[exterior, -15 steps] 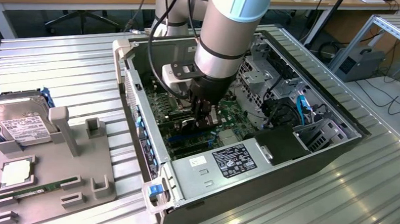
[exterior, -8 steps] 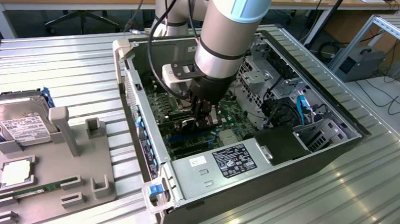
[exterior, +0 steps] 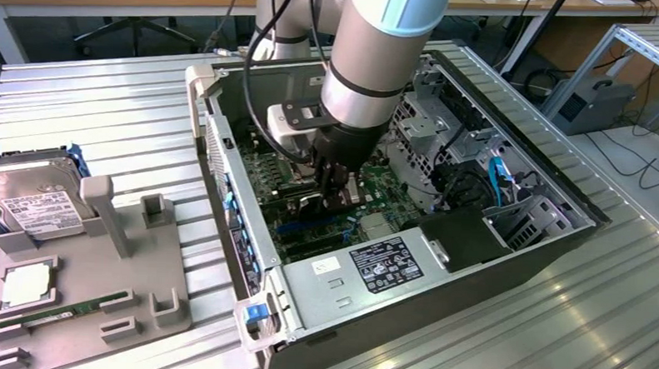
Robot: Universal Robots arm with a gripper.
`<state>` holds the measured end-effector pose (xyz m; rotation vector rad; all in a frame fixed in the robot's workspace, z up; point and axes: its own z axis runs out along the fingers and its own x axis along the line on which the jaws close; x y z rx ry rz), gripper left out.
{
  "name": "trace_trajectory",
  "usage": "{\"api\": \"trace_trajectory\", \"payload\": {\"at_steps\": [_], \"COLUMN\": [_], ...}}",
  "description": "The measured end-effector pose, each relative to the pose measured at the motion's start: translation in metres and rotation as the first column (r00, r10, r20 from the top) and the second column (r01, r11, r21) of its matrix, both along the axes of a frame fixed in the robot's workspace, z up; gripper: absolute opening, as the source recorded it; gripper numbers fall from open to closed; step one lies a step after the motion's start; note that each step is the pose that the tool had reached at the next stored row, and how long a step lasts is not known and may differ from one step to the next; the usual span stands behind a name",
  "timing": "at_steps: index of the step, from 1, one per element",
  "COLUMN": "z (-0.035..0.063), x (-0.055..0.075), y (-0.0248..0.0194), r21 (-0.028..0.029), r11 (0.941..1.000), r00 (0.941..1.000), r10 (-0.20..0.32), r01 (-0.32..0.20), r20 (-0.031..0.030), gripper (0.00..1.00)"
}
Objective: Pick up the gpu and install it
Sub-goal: 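Insert the gpu into the slot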
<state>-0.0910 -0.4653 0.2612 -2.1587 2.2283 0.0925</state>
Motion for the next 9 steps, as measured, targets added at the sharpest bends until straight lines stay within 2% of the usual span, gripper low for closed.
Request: {"api": "trace_trajectory", "payload": {"at_steps": [9], "z": [-0.0068], "x": [-0.0006], "y": [-0.0001], "r21": [-0.0004], "r11": [1.0], "r00": [1.0], "r10": [0.005], "r01": [-0.005], "r20": [-0.0002], "gripper": [0.27]}}
